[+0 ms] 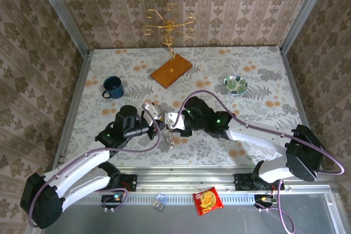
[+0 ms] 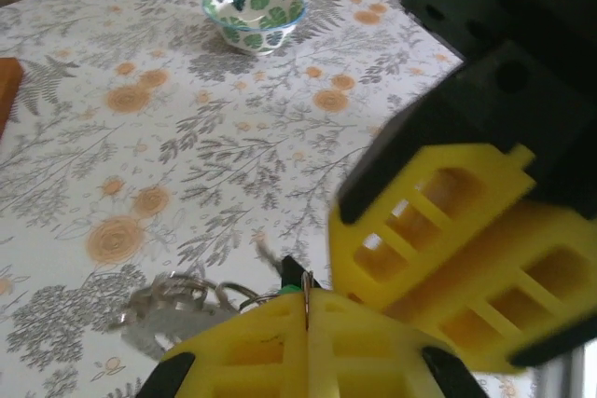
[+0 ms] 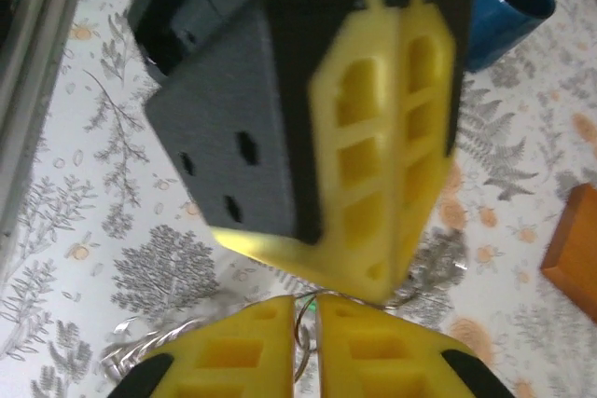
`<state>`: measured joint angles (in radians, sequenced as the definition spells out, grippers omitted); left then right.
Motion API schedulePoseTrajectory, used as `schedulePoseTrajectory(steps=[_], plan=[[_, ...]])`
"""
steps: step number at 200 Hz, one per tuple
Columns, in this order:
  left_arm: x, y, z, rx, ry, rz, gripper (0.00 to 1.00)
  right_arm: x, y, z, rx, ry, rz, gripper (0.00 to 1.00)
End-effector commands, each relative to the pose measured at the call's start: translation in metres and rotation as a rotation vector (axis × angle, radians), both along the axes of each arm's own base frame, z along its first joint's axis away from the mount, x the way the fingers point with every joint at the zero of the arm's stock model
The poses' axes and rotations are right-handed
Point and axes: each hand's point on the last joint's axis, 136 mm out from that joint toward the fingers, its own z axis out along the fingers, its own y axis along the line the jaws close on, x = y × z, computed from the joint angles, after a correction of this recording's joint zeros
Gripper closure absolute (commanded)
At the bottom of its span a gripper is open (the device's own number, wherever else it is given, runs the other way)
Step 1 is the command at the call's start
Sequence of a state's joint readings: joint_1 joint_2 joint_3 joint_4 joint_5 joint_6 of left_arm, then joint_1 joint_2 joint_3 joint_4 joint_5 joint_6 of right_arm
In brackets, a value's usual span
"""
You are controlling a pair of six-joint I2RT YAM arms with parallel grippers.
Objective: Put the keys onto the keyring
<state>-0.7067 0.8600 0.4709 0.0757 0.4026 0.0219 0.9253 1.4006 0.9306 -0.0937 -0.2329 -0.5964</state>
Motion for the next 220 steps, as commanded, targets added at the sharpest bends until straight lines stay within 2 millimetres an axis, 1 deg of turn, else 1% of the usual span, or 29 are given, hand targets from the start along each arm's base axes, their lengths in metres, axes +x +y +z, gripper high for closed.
schedulePoseTrajectory(steps=[1, 41, 57, 71, 93, 111, 145, 165, 190, 220], plan=[[0.001, -0.007, 0.02, -0.064, -0.072, -0.013, 1.0, -0.012, 0.007, 0.018, 0.08, 0.036, 0.057, 0.7], [-0.007, -0.007, 0.019, -0.064, -0.15, -0.067, 1.0, -0.008, -0.027, 0.048, 0.245, 0.197, 0.052, 0.63], [-0.013, -0.009, 0.021, -0.079, -0.189, -0.106, 1.0, -0.003, -0.037, 0.05, 0.27, 0.239, 0.038, 0.63], [-0.019, -0.01, 0.022, -0.099, -0.226, -0.142, 1.0, 0.002, -0.042, 0.048, 0.272, 0.242, 0.022, 0.65], [-0.029, -0.012, 0.027, -0.139, -0.3, -0.2, 1.0, 0.008, -0.04, 0.045, 0.264, 0.235, 0.015, 0.69], [-0.03, -0.012, 0.029, -0.156, -0.33, -0.203, 1.0, 0.007, -0.034, 0.044, 0.263, 0.262, 0.041, 0.72], [-0.033, -0.014, 0.029, -0.176, -0.342, -0.228, 1.0, -0.005, -0.026, 0.033, 0.229, 0.273, 0.114, 0.74], [-0.036, -0.015, 0.03, -0.19, -0.341, -0.243, 1.0, -0.002, -0.024, 0.027, 0.224, 0.264, 0.098, 0.76], [-0.037, -0.016, 0.029, -0.191, -0.336, -0.256, 1.0, 0.0, -0.023, 0.026, 0.229, 0.254, 0.084, 0.79], [-0.038, -0.016, 0.031, -0.203, -0.338, -0.26, 1.0, -0.002, -0.021, 0.026, 0.238, 0.257, 0.092, 0.87]])
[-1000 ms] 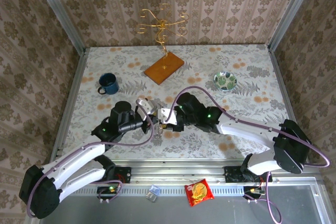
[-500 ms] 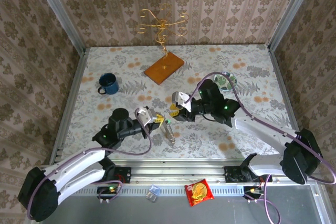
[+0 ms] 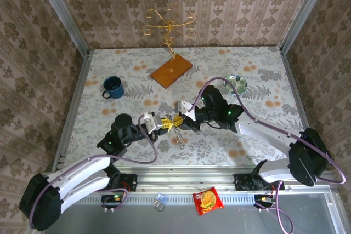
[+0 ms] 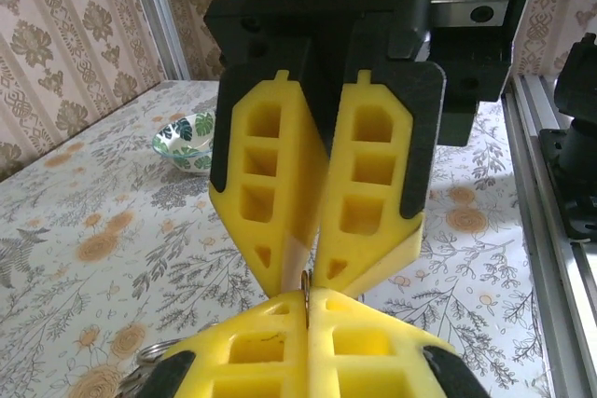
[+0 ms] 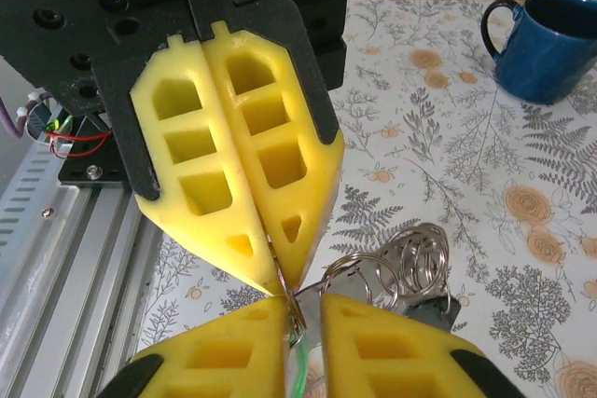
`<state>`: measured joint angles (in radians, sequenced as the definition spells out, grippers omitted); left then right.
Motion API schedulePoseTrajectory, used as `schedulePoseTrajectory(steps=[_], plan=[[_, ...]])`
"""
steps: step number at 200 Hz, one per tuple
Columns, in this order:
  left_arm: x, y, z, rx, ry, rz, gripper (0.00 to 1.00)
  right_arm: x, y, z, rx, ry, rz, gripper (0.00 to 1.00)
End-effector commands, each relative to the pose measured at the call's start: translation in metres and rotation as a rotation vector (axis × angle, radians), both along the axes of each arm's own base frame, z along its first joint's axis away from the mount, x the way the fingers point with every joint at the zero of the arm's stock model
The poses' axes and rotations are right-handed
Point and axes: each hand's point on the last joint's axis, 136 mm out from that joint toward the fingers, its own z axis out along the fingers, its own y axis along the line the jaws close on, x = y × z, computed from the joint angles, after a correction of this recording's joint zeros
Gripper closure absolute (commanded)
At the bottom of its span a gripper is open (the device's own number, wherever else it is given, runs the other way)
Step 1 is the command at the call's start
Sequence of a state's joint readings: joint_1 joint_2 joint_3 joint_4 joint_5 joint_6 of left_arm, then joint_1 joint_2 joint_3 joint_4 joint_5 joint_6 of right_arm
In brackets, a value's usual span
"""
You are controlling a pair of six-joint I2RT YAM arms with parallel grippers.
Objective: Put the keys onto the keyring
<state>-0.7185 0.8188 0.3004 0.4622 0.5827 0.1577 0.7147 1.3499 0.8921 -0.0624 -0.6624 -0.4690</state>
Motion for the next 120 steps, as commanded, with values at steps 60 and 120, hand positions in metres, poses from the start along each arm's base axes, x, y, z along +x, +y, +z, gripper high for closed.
schedulePoseTrajectory(steps=[60, 120], plan=[[-0.001, 0.0, 0.01, -0.06, -0.044, -0.001, 1.0, -0.013, 0.007, 0.002, 0.04, 0.038, 0.069, 1.0], [0.004, 0.007, -0.011, 0.084, -0.013, 0.048, 0.81, -0.006, -0.003, -0.007, -0.067, -0.004, 0.027, 1.0]])
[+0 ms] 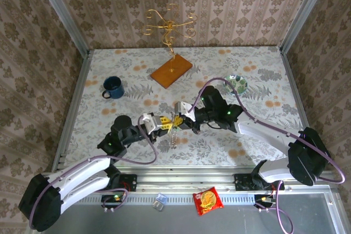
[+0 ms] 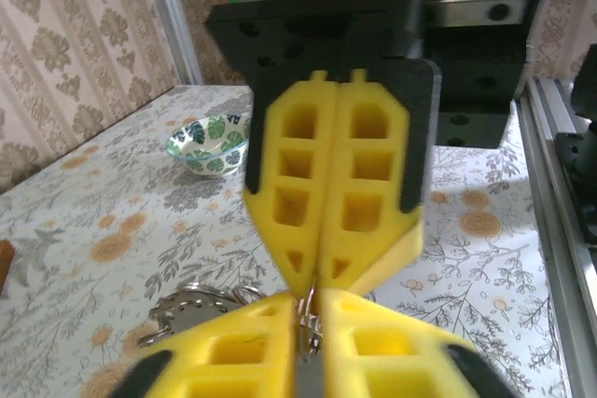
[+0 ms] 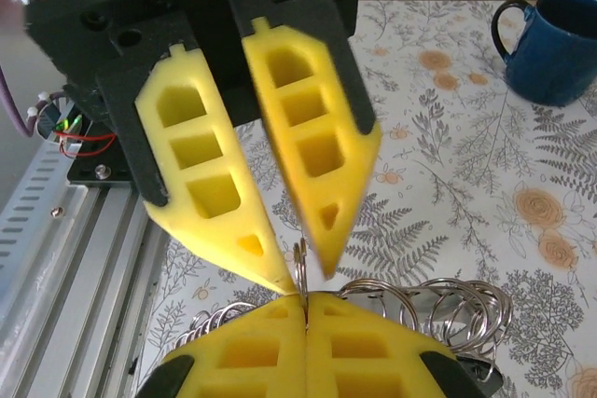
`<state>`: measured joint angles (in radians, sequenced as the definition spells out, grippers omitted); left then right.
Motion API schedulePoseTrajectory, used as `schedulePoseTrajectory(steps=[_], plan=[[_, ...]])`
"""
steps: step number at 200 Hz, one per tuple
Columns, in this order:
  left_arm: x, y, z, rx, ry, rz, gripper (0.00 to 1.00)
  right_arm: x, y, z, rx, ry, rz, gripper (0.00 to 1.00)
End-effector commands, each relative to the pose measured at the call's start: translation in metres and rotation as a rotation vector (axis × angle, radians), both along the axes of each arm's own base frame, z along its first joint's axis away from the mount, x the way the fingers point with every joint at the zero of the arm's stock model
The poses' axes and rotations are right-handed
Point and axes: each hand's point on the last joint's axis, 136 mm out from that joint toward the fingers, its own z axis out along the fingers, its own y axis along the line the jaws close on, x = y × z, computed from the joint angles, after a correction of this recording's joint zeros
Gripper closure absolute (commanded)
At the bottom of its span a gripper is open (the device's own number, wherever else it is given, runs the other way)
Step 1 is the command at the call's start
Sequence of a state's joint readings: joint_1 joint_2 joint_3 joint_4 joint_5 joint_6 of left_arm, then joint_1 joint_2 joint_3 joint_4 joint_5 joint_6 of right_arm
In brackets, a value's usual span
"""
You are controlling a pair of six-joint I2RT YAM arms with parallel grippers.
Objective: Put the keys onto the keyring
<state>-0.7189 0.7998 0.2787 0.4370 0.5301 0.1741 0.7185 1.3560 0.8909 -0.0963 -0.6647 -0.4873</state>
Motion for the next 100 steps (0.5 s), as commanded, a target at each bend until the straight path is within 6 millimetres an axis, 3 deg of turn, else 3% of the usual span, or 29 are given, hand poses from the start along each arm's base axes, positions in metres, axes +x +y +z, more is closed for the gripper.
schedulePoseTrajectory(steps=[1, 78, 100], plan=[[-0.001, 0.002, 0.0, 0.057, -0.011, -0.002, 0.81, -0.002, -0.001, 0.001, -0.041, -0.02, 0.014, 1.0], [-0.002, -0.003, -0.006, 0.101, 0.009, -0.04, 0.81, -0.001, 0.009, -0.007, -0.197, -0.076, 0.043, 1.0], [-0.002, -0.004, -0.008, 0.115, 0.014, -0.048, 0.88, -0.004, 0.011, -0.004, -0.22, -0.098, 0.064, 1.0]])
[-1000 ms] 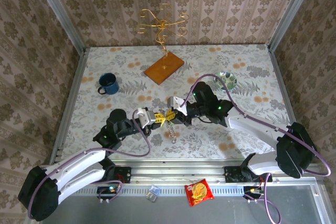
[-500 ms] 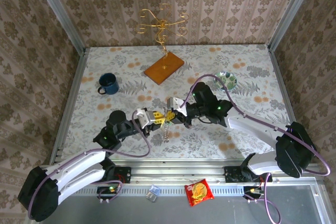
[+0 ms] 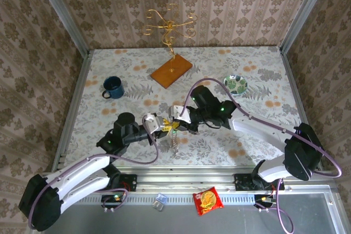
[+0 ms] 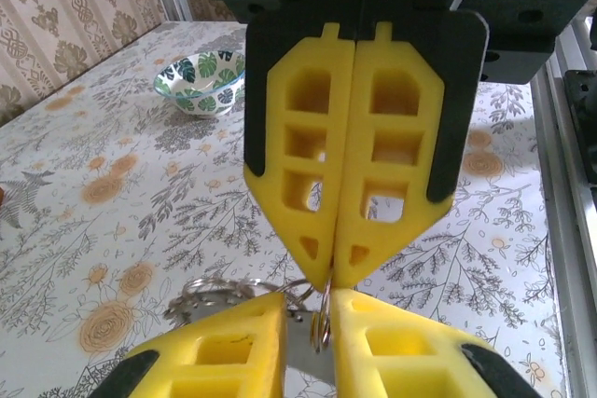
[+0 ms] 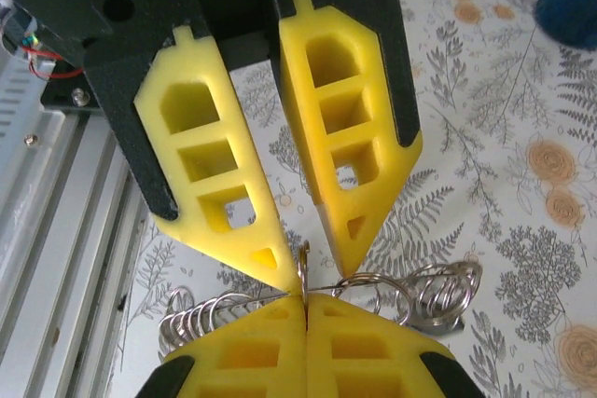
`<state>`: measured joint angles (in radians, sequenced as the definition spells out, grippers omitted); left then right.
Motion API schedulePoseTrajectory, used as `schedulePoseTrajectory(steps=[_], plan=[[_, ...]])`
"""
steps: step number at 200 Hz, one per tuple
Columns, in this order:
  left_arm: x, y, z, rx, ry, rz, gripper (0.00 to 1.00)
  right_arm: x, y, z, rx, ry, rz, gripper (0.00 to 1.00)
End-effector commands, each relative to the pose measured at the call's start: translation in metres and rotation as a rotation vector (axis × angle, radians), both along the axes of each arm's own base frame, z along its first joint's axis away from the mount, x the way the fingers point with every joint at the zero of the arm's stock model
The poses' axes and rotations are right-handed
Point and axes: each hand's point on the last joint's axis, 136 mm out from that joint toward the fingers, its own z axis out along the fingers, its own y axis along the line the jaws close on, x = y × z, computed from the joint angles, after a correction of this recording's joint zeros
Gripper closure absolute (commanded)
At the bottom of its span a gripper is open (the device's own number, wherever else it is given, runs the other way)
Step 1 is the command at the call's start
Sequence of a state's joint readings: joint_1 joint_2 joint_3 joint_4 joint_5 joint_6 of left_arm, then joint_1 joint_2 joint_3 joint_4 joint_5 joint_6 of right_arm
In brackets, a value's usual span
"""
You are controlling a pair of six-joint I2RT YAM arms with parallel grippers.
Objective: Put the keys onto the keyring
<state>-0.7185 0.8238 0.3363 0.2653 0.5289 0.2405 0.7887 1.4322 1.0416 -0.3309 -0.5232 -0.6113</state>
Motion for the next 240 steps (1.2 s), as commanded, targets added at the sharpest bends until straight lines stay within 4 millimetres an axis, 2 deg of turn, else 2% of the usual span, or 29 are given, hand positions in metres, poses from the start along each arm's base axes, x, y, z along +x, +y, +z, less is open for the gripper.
schedulePoseTrajectory(steps=[1, 26, 43, 58, 60, 83, 144, 177, 179, 222, 240], plan=[[-0.003, -0.004, 0.009, 0.004, -0.026, -0.038, 0.88, -0.003, 0.004, 0.009, -0.034, -0.045, 0.036, 1.0], [-0.004, -0.004, 0.006, 0.025, -0.021, -0.049, 1.0, -0.004, 0.003, 0.017, -0.024, -0.058, 0.042, 1.0], [-0.005, -0.004, 0.005, 0.025, -0.021, -0.053, 1.0, -0.005, 0.003, 0.026, 0.017, -0.05, 0.039, 1.0], [-0.004, -0.005, 0.009, 0.006, -0.029, -0.051, 1.0, -0.001, 0.001, 0.026, 0.068, -0.002, 0.014, 0.81], [-0.004, -0.005, 0.009, 0.001, -0.031, -0.051, 1.0, -0.002, -0.001, 0.034, 0.089, -0.013, 0.008, 0.79], [-0.004, -0.006, 0.017, -0.065, -0.039, -0.045, 1.0, 0.004, -0.009, 0.032, 0.166, 0.031, -0.038, 0.75], [-0.006, -0.007, 0.025, -0.141, -0.05, -0.045, 1.0, 0.002, -0.007, 0.014, 0.184, 0.106, -0.03, 0.77], [-0.007, -0.007, 0.026, -0.16, -0.045, -0.05, 1.0, 0.002, -0.004, 0.016, 0.2, 0.113, -0.019, 0.8], [-0.007, -0.007, 0.026, -0.161, -0.046, -0.051, 1.0, 0.003, -0.003, 0.008, 0.188, 0.128, -0.02, 0.8], [-0.008, -0.008, 0.028, -0.177, -0.045, -0.055, 1.0, 0.004, 0.002, 0.006, 0.192, 0.145, -0.011, 0.86], [-0.008, -0.008, 0.029, -0.183, -0.048, -0.053, 1.0, 0.003, 0.003, 0.007, 0.198, 0.147, -0.003, 0.94]])
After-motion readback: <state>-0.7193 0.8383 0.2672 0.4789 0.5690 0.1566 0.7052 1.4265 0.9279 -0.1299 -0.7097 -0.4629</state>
